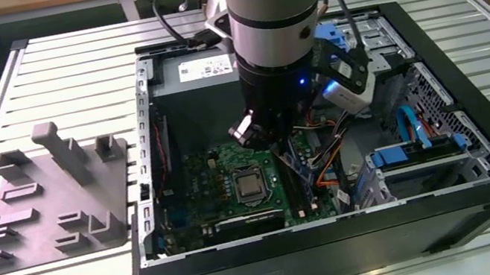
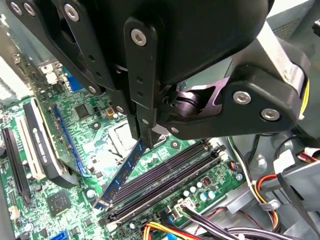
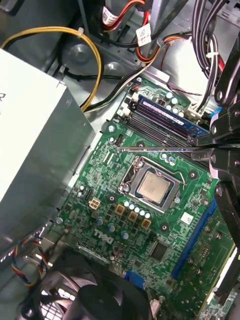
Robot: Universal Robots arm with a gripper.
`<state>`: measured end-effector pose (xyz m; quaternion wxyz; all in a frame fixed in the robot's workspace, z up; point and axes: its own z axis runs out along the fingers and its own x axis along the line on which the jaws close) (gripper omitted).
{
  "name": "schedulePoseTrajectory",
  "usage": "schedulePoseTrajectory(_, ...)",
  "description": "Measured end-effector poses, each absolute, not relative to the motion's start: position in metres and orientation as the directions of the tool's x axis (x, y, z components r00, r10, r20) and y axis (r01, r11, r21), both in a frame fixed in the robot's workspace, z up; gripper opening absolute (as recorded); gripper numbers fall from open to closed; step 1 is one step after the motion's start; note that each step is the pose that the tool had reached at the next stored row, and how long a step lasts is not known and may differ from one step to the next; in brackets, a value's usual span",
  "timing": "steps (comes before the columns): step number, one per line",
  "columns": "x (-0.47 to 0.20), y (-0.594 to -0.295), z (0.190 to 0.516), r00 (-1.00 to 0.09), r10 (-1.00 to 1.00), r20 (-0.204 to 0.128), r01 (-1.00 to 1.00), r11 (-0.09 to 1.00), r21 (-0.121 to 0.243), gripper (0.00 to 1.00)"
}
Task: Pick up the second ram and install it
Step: 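Insert the second ram into the second slot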
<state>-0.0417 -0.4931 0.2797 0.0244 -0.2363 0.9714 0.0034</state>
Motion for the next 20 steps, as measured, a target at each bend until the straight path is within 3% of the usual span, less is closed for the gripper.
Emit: schedulePoseTrajectory(20,-0.0417,-0.4931,0.2792,-0.94,-0.336,-0.049,-0.336,0.942,-0.005,0.14)
